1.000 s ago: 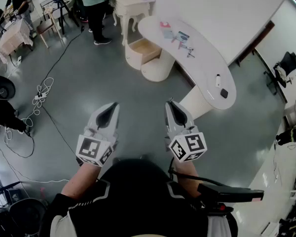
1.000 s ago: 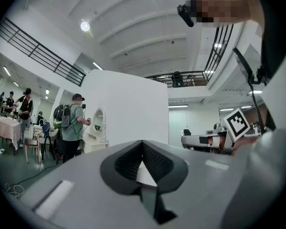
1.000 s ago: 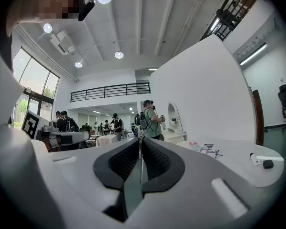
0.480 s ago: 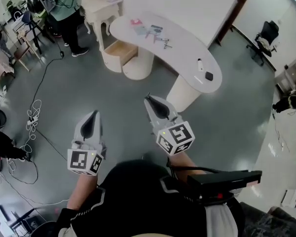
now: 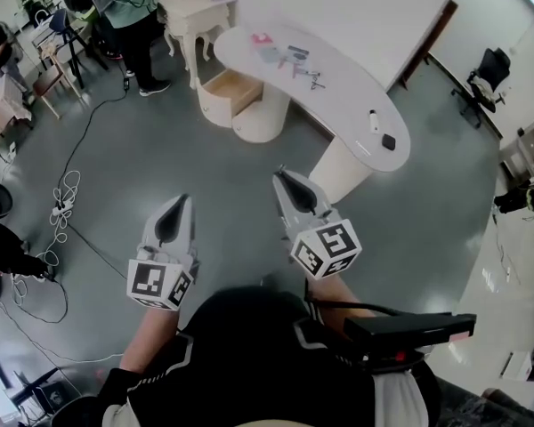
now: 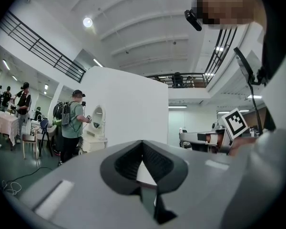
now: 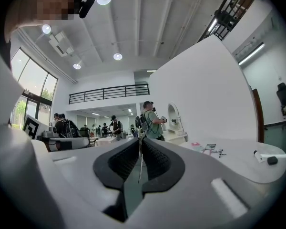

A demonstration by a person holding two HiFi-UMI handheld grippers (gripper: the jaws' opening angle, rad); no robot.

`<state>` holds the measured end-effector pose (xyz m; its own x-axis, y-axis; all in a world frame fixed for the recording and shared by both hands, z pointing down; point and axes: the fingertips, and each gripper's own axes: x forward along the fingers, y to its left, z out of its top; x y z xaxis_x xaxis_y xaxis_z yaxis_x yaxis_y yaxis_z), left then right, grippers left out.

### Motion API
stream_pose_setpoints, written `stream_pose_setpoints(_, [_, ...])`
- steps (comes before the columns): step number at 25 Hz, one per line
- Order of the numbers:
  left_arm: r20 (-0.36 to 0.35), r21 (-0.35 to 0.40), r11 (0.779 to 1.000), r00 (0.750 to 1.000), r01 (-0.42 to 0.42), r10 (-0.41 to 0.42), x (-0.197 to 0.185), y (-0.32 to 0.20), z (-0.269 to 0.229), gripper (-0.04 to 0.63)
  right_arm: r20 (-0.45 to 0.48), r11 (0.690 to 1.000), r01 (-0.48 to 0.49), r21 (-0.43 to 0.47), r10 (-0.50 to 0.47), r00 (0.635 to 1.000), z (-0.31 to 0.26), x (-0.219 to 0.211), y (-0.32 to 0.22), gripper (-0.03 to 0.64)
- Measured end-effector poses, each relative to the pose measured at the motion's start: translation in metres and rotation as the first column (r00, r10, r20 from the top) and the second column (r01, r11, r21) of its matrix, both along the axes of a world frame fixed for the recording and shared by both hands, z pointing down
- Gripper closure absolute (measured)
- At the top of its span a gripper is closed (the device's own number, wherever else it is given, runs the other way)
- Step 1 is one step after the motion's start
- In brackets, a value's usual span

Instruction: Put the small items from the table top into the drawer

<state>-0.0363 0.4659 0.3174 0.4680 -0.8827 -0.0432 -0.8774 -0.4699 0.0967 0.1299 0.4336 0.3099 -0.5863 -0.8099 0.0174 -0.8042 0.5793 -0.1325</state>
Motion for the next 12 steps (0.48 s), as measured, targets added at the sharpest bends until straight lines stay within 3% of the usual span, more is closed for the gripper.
stream_pose_setpoints(12, [-0.016,0.009,0.999,0.999,-0.040,0.040,-0.043,-0.005,0.011,0.597,-0.026,1.000,-0.027,-0.016,0.026,0.999,0.012,-0.039,0.001,0.588])
